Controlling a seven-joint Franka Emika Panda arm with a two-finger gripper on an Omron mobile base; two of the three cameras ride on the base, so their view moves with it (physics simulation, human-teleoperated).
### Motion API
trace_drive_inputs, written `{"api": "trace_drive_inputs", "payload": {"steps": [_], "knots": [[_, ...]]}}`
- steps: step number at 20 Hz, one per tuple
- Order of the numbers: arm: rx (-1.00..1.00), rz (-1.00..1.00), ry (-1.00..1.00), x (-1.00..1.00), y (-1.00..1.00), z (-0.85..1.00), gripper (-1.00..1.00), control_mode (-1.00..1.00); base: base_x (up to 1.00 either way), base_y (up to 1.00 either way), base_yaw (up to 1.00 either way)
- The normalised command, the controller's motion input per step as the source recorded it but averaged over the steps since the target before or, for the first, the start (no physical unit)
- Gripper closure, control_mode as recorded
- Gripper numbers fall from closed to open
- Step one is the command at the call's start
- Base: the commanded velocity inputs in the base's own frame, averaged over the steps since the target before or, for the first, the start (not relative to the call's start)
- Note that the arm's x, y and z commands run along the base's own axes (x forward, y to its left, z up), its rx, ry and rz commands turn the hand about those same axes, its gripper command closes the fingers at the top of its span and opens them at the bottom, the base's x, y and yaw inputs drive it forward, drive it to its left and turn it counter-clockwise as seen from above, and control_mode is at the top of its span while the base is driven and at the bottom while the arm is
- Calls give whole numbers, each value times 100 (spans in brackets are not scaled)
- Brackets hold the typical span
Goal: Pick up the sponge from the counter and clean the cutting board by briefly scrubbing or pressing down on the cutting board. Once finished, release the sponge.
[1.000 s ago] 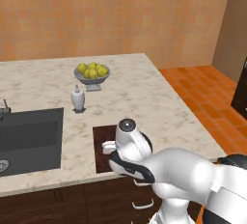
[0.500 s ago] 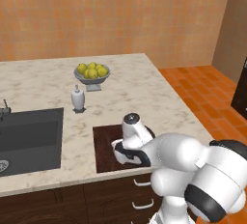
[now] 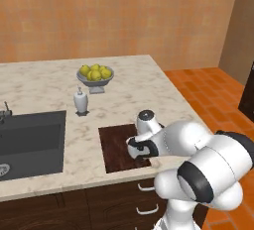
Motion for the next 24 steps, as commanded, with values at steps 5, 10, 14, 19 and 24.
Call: {"api": "trace_drive_inputs", "payload": {"steps": [5, 10, 14, 19, 24], "knots": [[-8, 5, -1, 0, -100, -20, 100, -100, 0, 0, 0], [-10, 3, 0, 20, -88, -22, 100, -100, 0, 0, 0], [9, 2, 0, 7, -59, -13, -100, -100, 0, 0, 0], [17, 6, -3, -2, -30, 4, -100, -100, 0, 0, 0], [-7, 1, -11, -2, 0, 52, -100, -100, 0, 0, 0]]}}
